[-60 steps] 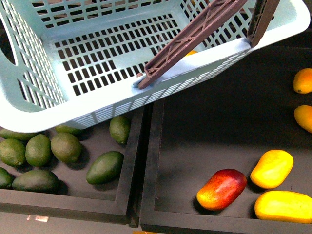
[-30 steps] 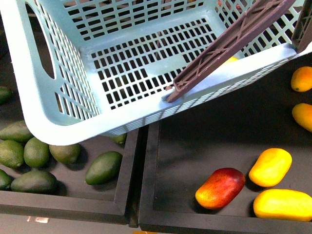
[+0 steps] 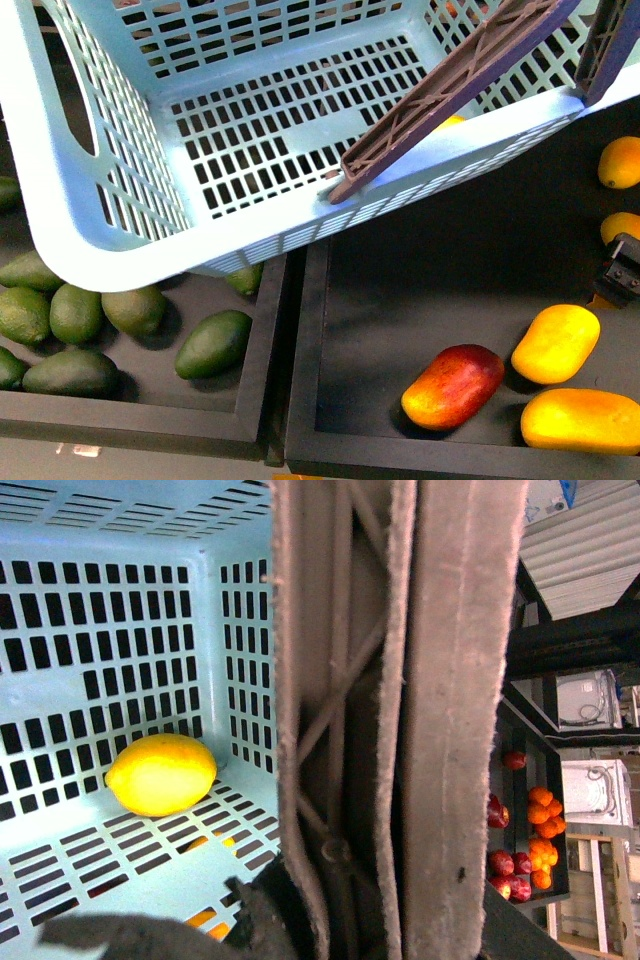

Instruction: Pick lemon and mango into basket

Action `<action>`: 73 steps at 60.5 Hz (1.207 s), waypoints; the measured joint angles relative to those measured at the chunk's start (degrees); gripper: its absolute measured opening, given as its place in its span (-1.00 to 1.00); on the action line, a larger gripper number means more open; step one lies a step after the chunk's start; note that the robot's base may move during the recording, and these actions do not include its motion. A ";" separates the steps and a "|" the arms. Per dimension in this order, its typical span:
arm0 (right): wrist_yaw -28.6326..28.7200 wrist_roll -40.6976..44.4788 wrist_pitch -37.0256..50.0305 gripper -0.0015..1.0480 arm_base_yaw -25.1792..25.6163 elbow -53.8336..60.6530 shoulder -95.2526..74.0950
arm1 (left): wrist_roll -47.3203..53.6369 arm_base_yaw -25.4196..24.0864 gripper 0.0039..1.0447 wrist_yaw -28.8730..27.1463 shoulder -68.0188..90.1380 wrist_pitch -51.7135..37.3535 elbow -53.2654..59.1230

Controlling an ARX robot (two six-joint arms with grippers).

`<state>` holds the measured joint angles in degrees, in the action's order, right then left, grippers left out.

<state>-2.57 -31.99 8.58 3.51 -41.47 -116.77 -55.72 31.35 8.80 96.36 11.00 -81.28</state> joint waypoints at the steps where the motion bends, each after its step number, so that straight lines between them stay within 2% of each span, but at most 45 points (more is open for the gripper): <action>1: -0.04 -0.07 0.13 0.83 0.00 -0.17 -0.39 | 0.00 0.00 -0.71 0.00 0.00 0.00 0.00; 23: -0.20 -4.55 0.72 0.83 -1.40 -7.41 -10.62 | 0.09 0.00 -0.71 -0.68 0.00 0.00 0.00; 73: -2.08 -7.30 -1.95 0.83 -3.63 -18.97 -22.47 | 0.04 0.04 -0.71 -0.35 0.00 0.00 0.00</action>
<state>-4.64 -39.29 6.63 -0.12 -60.45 -139.24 -55.68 31.40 8.45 96.36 11.00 -81.28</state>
